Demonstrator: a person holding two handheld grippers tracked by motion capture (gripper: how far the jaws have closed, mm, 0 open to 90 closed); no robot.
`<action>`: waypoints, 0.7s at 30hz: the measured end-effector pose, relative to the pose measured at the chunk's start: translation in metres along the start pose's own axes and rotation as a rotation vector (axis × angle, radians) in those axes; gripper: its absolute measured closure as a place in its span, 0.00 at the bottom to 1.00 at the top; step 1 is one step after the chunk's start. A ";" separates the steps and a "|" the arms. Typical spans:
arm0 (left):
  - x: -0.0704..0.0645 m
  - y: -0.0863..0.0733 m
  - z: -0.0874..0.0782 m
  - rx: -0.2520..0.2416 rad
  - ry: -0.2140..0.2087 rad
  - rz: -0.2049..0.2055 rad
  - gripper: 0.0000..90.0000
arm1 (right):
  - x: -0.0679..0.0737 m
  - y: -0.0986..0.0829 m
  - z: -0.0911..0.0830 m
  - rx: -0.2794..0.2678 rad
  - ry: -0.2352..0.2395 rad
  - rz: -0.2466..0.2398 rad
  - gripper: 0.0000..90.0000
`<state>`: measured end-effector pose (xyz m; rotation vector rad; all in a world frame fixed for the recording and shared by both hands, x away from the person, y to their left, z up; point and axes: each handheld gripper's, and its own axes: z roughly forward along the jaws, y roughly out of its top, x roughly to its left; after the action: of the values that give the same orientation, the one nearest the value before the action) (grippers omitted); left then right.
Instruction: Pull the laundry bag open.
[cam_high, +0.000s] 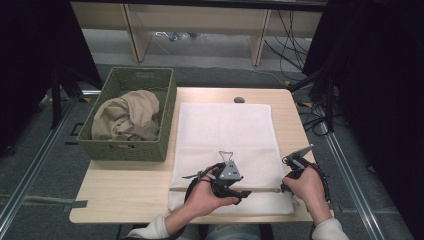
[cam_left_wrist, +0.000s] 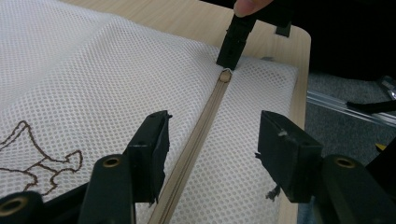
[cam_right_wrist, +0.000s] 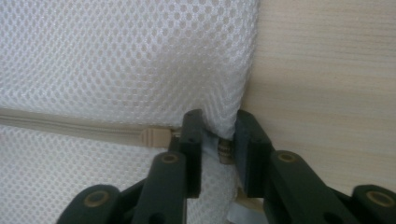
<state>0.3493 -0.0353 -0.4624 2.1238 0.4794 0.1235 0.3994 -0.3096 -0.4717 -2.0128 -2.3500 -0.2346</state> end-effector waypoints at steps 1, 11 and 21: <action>0.001 0.000 0.000 0.005 -0.003 0.001 0.48 | 0.000 -0.001 0.002 -0.038 0.007 0.011 0.86; -0.001 0.005 0.008 -0.013 -0.037 -0.011 0.57 | 0.001 0.000 -0.002 0.036 0.052 0.091 0.92; -0.002 0.004 0.012 0.000 -0.026 0.007 0.54 | 0.010 -0.001 -0.003 0.024 0.002 0.101 0.93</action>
<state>0.3522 -0.0474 -0.4655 2.1242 0.4569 0.0998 0.3965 -0.3006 -0.4677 -2.1108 -2.2309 -0.2038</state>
